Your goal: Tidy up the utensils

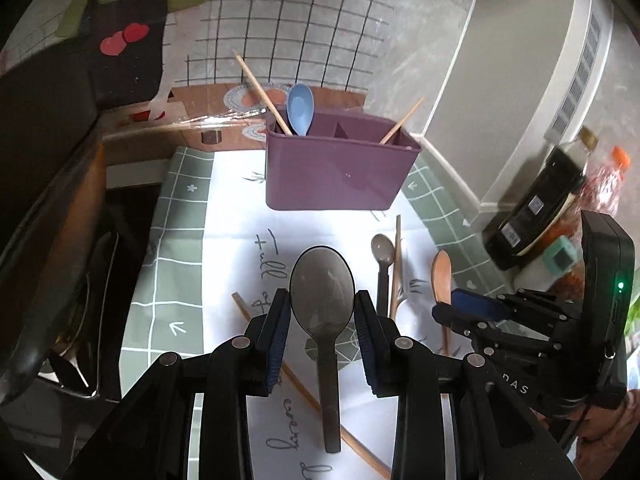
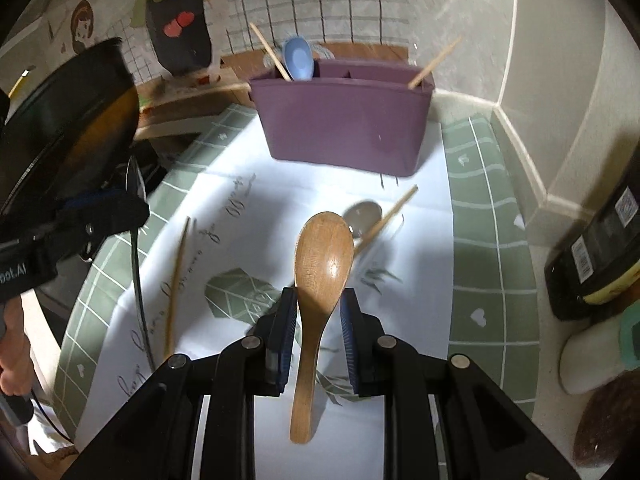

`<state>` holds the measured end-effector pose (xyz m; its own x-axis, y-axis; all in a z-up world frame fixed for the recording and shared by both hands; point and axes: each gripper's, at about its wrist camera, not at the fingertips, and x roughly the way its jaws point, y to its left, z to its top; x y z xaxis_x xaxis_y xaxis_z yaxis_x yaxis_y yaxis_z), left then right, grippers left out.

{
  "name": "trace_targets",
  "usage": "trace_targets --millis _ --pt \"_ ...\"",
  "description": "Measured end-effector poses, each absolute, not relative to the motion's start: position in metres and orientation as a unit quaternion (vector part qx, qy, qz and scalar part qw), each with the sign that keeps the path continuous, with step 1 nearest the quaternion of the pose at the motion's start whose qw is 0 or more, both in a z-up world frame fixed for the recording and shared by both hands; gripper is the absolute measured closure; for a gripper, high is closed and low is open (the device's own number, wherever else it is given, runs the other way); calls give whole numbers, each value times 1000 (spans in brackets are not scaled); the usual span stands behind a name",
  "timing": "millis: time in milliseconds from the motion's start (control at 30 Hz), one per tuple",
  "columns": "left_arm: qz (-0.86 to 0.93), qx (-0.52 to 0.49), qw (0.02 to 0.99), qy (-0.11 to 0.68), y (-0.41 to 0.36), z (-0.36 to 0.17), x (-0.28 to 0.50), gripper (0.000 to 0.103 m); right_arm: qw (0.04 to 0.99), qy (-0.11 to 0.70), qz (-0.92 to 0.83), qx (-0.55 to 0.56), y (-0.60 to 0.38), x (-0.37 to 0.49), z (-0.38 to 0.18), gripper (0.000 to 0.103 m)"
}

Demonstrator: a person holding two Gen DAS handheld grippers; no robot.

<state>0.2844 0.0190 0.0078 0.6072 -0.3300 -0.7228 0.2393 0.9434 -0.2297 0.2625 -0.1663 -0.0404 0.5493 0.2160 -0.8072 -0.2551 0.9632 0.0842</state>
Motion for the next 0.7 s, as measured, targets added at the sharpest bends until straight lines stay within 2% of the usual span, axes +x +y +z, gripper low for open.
trace_targets --millis 167,233,400,500,533,600,633,700 --pt "-160 -62 909 380 25 36 275 70 896 420 141 -28 -158 258 -11 84" --pt "-164 -56 917 359 25 54 271 70 903 403 144 -29 -157 256 3 103" --pt "-167 -52 927 331 26 88 271 70 913 373 160 -38 -153 259 40 102" --pt "-158 -50 925 342 28 87 276 70 909 382 159 -48 -157 268 42 99" --pt "-153 -51 923 349 29 83 277 70 907 387 155 -50 -160 272 39 93" --pt "-150 -55 918 364 32 71 278 70 897 413 151 -42 -170 283 22 69" --pt "-146 -59 914 375 33 63 279 70 895 420 150 -33 -177 286 15 51" --pt "-141 -66 905 396 35 47 280 70 893 430 135 -13 -186 296 -3 48"
